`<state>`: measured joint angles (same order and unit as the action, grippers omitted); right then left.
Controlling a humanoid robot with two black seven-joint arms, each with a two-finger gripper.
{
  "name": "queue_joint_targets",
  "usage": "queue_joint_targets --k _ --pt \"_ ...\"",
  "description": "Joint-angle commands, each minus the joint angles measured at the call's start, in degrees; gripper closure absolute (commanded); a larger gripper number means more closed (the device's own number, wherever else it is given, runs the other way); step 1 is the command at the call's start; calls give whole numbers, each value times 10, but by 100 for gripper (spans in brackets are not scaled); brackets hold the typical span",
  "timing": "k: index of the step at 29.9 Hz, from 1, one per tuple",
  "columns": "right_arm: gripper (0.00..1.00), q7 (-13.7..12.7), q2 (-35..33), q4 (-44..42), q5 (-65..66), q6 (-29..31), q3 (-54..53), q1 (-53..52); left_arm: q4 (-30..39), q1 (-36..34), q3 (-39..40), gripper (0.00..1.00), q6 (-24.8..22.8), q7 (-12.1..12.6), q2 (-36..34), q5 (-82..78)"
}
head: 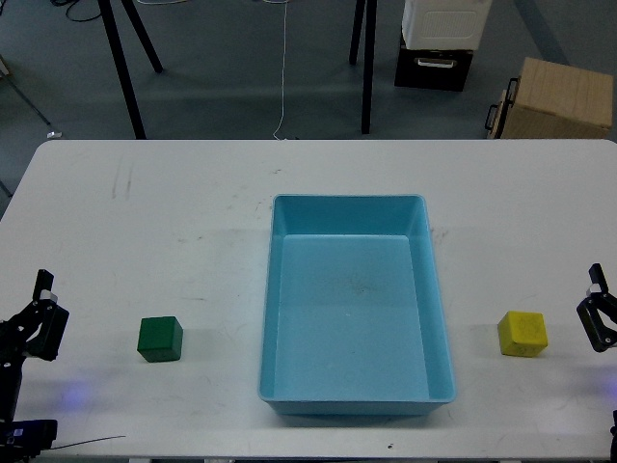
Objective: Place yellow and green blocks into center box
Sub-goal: 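Raise the right gripper and move it toward the yellow cube, then lower the right gripper onto the yellow cube and close it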
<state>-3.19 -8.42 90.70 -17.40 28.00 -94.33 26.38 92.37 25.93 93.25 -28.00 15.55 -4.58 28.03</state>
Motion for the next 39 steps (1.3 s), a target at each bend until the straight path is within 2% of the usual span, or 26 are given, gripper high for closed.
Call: queue_joint_targets --k 1,6,10,12,15,21,24,29,33,39 --pt "0 -1 1 2 0 -2 1 0 0 -2 0 0 0 0 -1 -1" --pt "0 -2 -34 2 40 -38 0 -14 -1 -3 -1 0 0 0 -2 -1" --pt "0 -8 -157 -4 169 -110 13 -86 -2 -5 -1 0 0 1 -2 -1" --pt "0 -12 -210 -6 214 -127 35 -120 -3 -7 -2 0 0 1 -1 -1" --pt "0 -40 -293 -20 275 -135 87 -178 -3 -18 -2 0 0 2 0 -1" --pt "0 -122 -400 -57 430 -127 245 -336 -12 -41 -3 0 0 3 0 -2" --pt "0 -147 -418 -83 479 -110 344 -440 -19 -48 -17 0 0 3 0 -2" --pt "0 -176 -421 -127 554 -12 517 -617 -20 -48 -25 0 0 2 4 -11" --pt "0 -183 -451 -126 579 0 535 -629 -20 -48 -25 0 0 2 5 -16" --pt "0 -186 -463 -117 719 0 603 -624 -21 -48 -33 0 0 2 5 -16"
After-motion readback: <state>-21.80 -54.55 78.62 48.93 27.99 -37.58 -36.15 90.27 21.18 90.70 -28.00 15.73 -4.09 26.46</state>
